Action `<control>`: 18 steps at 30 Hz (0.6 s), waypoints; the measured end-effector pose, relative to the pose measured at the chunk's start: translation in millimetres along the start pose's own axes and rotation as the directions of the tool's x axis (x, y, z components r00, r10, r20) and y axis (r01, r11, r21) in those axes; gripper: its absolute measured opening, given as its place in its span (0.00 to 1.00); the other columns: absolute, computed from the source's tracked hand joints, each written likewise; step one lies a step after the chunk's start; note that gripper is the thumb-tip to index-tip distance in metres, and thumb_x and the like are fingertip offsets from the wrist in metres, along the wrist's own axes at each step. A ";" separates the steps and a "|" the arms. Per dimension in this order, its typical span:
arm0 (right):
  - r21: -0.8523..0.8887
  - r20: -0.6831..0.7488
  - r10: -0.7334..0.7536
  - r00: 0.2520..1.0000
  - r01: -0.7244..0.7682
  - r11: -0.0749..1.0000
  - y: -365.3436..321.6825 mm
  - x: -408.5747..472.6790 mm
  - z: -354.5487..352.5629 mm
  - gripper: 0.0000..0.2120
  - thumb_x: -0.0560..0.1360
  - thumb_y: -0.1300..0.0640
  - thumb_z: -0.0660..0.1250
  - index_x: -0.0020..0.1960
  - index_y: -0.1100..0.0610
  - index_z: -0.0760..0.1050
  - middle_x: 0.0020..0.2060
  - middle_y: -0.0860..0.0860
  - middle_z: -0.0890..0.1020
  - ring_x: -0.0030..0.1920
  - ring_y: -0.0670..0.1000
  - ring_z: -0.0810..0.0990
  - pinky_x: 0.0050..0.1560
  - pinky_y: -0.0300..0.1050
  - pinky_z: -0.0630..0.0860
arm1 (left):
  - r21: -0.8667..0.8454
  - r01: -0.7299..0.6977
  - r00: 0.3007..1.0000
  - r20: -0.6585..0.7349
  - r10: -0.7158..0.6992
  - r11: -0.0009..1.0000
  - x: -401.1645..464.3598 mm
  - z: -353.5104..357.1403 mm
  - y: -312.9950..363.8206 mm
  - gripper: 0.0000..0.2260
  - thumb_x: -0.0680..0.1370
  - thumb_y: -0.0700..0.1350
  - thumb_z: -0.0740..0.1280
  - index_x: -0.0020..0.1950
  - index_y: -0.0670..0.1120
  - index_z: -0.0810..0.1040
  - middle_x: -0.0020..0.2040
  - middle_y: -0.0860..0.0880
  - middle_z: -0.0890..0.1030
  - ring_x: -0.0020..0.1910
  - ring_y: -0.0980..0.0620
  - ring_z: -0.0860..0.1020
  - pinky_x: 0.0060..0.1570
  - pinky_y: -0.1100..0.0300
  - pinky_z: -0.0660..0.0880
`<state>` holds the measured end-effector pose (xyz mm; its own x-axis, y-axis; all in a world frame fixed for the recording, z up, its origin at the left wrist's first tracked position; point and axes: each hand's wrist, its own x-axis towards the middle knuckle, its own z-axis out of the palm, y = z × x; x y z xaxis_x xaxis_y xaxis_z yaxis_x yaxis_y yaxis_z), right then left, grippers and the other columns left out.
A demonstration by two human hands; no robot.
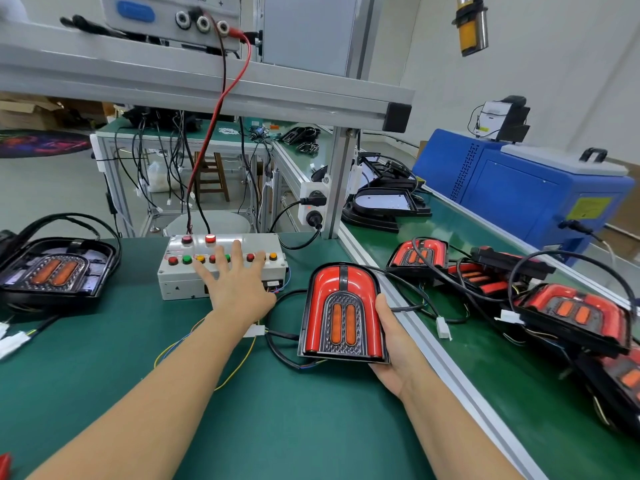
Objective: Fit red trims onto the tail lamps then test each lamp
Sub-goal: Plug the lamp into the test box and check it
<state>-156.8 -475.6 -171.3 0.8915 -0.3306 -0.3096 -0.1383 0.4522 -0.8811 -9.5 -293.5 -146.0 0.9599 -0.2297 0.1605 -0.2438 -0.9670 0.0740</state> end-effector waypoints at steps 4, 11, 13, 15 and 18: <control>0.007 0.005 -0.001 1.000 0.001 1.000 -0.3 -0.9 0.3 0.30 0.70 0.35 0.61 0.61 0.56 0.78 0.53 0.56 0.85 0.53 0.54 0.84 0.51 0.50 0.78 | 0.002 -0.002 1.000 0.007 0.002 1.000 -0.2 -1.5 0.0 0.35 0.74 0.59 0.63 0.77 0.58 0.49 0.78 0.44 0.44 0.76 0.38 0.39 0.67 0.30 0.38; 0.009 0.002 0.008 1.000 -0.008 1.000 -1.2 -2.4 0.6 0.30 0.70 0.35 0.62 0.61 0.56 0.78 0.53 0.55 0.85 0.53 0.54 0.84 0.48 0.48 0.79 | 0.034 -0.017 1.000 0.001 0.017 0.999 0.0 -3.8 -0.7 0.34 0.73 0.56 0.63 0.76 0.58 0.52 0.78 0.44 0.47 0.76 0.38 0.40 0.67 0.30 0.39; 0.020 0.006 0.015 1.000 -0.015 1.000 -1.6 -2.7 0.1 0.29 0.70 0.35 0.62 0.61 0.55 0.78 0.52 0.55 0.85 0.52 0.53 0.85 0.44 0.45 0.81 | 0.035 -0.018 1.000 -0.004 0.018 0.999 -0.2 -4.3 -0.3 0.34 0.72 0.53 0.63 0.76 0.58 0.53 0.78 0.44 0.48 0.76 0.38 0.41 0.67 0.30 0.39; 0.026 0.005 0.018 1.000 -0.018 0.999 -1.7 -2.5 0.1 0.29 0.70 0.35 0.62 0.61 0.55 0.78 0.52 0.55 0.85 0.52 0.53 0.85 0.40 0.44 0.81 | 0.034 -0.017 1.000 -0.006 0.017 0.999 -0.2 -4.3 0.0 0.34 0.72 0.51 0.63 0.76 0.58 0.53 0.78 0.44 0.48 0.76 0.38 0.41 0.68 0.30 0.39; 0.037 0.005 0.019 1.000 -0.019 0.999 -1.6 -1.8 0.4 0.28 0.71 0.36 0.62 0.60 0.56 0.79 0.51 0.55 0.85 0.50 0.53 0.85 0.38 0.43 0.82 | 0.035 -0.014 1.000 0.000 0.014 0.999 0.3 -4.6 -0.3 0.33 0.73 0.50 0.63 0.76 0.58 0.53 0.78 0.44 0.48 0.76 0.38 0.40 0.68 0.30 0.39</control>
<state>-158.0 -475.3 -169.2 0.8907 -0.3182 -0.3245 -0.1393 0.4886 -0.8613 -9.8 -292.7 -141.5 0.9563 -0.2434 0.1619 -0.2524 -0.9669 0.0373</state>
